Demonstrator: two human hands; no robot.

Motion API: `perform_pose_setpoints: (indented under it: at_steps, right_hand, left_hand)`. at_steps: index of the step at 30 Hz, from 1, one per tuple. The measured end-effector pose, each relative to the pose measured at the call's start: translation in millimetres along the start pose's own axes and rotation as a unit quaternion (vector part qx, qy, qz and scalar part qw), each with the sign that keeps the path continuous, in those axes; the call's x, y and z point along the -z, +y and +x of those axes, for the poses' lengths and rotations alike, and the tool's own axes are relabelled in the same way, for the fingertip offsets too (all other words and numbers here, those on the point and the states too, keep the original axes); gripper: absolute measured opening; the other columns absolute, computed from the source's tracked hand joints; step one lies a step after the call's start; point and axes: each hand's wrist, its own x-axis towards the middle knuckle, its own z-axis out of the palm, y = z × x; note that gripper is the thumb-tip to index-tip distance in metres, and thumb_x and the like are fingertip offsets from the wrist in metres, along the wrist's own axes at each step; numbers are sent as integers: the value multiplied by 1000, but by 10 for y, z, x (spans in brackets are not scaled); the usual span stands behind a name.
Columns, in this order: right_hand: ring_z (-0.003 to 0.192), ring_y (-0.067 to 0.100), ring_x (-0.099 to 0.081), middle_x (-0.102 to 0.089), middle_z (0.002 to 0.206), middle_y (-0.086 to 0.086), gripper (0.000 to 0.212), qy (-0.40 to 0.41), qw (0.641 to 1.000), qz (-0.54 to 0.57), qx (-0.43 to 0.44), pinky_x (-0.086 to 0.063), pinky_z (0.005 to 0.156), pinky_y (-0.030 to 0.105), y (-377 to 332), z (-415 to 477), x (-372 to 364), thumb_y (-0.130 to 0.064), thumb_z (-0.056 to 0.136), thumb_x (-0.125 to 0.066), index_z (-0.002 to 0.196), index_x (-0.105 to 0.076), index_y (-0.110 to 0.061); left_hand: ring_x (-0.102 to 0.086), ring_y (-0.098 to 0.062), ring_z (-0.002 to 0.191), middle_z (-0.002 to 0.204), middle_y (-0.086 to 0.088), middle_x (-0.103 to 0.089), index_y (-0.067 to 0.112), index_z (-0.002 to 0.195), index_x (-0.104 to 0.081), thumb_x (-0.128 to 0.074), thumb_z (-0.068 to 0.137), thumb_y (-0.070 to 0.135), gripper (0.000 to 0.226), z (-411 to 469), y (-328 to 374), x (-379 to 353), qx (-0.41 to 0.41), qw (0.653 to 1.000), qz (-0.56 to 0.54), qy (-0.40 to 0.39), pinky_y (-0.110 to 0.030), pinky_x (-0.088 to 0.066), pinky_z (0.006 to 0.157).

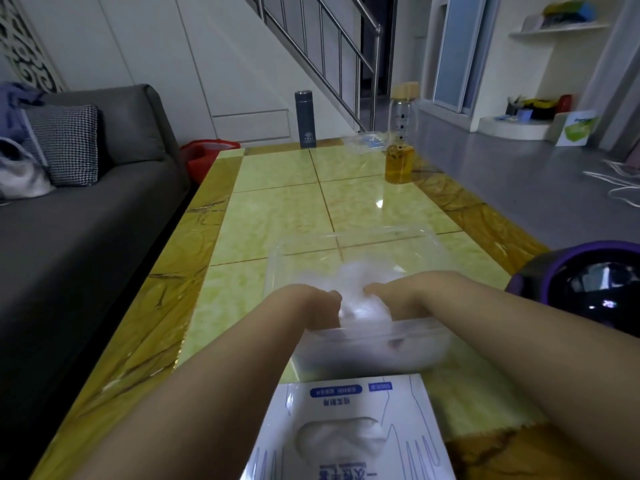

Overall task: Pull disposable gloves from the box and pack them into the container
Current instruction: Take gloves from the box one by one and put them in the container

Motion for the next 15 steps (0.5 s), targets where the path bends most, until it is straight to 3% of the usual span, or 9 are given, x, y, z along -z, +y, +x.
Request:
perform_pose_setpoints:
  at_steps: [4,9,12,15]
  right_hand:
    - [136,36,-32,-19,157,10,114,-12,1000,-13,-22,-37,105,49,-34,-33,-16,-32,73,-80,152,1,-29]
    - [137,32,-31,-18,158,6,119,-37,999,0,-1,-36,106,49,-231,-120,-53,-40,65,-84,152,-4,-29]
    - [135,33,-34,-24,155,9,106,-41,999,-15,-2,-37,106,47,-381,-215,-61,-40,72,-80,152,-13,-19]
    - [135,31,-36,-28,154,10,94,-17,1000,-27,-1,-38,105,45,-498,-429,-42,-41,78,-75,150,-22,-14]
  left_hand:
    - [-38,-33,133,150,-18,-32,6,150,-17,-41,100,22,59,-113,39,-15,10,1000,11,-13,-39,-32,109]
    - [-35,-25,137,153,-9,-32,10,149,-24,-39,100,35,57,-422,-34,-77,3,1000,15,-19,-35,-28,112]
    - [-39,-22,134,150,-5,-38,11,146,-35,-39,99,46,58,-682,-95,-39,5,999,37,-2,-34,-29,111]
    - [-45,-21,129,144,-3,-47,12,138,-47,-39,100,39,47,-1002,-166,49,-18,998,38,43,-37,-31,111]
